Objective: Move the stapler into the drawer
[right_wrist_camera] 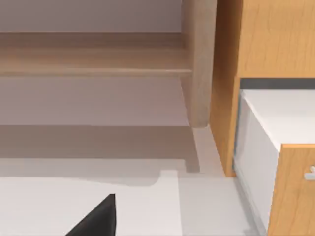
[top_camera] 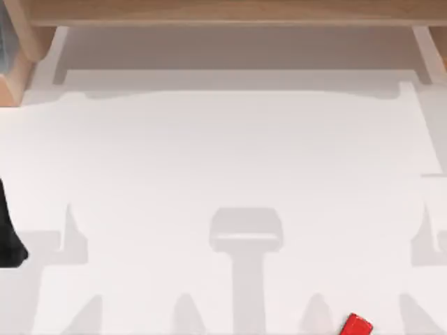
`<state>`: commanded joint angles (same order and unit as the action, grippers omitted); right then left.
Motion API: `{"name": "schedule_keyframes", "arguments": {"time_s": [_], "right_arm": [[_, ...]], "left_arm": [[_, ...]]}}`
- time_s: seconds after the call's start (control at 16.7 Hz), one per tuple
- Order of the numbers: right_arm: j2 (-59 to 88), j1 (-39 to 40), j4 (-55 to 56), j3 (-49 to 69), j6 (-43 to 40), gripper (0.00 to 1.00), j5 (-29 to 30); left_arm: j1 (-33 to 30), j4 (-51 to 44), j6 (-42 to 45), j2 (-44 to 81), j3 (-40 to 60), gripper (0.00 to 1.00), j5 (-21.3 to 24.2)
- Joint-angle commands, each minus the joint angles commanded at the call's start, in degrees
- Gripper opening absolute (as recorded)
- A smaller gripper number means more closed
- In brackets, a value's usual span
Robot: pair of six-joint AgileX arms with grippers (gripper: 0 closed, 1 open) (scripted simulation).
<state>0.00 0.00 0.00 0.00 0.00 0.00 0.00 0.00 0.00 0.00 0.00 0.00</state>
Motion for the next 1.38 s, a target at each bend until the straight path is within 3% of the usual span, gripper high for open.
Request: {"name": "schedule_keyframes", "arguments": {"time_s": [0.24, 0.42, 1.08, 1.38], "right_arm": [[1.91, 1.53, -1.49, 1.53, 1.91, 1.00, -0.07], [9.20, 6.69, -6.74, 6.78, 9.24, 1.00, -0.09], [64.23, 37.08, -39.70, 36.10, 63.18, 1.00, -0.22], [81.83, 47.73, -50.55, 46.94, 81.14, 1.00, -0.20]], "left_arm": [[0.00, 0.00, 0.00, 0.00, 0.00, 1.00, 0.00], [0.00, 0.00, 0.00, 0.00, 0.00, 1.00, 0.00], [0.00, 0.00, 0.00, 0.00, 0.00, 1.00, 0.00], [0.00, 0.00, 0.00, 0.00, 0.00, 1.00, 0.00]]}}
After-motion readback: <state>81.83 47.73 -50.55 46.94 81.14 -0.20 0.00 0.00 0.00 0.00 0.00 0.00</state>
